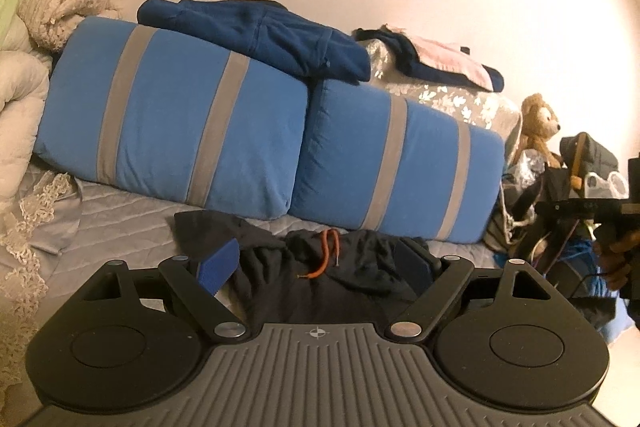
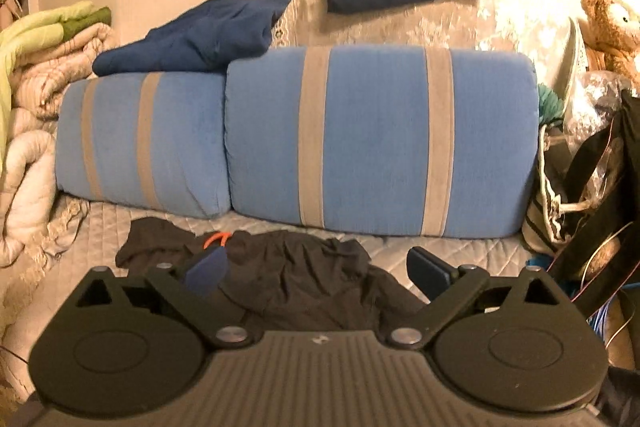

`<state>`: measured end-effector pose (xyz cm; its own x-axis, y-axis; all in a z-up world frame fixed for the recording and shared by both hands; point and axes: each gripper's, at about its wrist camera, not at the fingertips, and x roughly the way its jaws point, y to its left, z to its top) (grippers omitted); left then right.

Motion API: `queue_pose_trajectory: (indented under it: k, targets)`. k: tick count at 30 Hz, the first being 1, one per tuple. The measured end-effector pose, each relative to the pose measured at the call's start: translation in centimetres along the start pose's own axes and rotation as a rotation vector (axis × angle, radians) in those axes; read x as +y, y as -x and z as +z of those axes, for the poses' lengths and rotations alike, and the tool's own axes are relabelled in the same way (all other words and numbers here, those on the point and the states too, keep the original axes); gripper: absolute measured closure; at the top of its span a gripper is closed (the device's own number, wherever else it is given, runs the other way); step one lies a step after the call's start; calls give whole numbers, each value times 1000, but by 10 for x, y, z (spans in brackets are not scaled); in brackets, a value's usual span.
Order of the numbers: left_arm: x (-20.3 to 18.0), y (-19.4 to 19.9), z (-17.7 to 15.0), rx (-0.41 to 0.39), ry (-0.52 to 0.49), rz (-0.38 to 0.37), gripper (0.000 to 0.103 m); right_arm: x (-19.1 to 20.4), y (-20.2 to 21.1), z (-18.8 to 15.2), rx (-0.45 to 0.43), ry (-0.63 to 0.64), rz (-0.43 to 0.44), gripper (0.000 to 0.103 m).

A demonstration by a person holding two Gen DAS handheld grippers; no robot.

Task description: Fold clothes

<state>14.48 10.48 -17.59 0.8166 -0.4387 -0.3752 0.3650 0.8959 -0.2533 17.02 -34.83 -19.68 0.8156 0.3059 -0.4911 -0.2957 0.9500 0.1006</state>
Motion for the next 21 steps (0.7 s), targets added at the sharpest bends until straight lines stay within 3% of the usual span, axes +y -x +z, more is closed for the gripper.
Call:
queue_pose_trajectory:
  k: [10,16,21]
  targets:
    - [-10,3,29,-33,10,4,17,12,34,46,-121,51,-10,1]
    - [-23,11,92,-95,-26,-4,18,5,62,101,-209,31,-42,1]
    - [-33,47,159,-239,-39,-8,17,-15,116,159,-379,-89,-49,0]
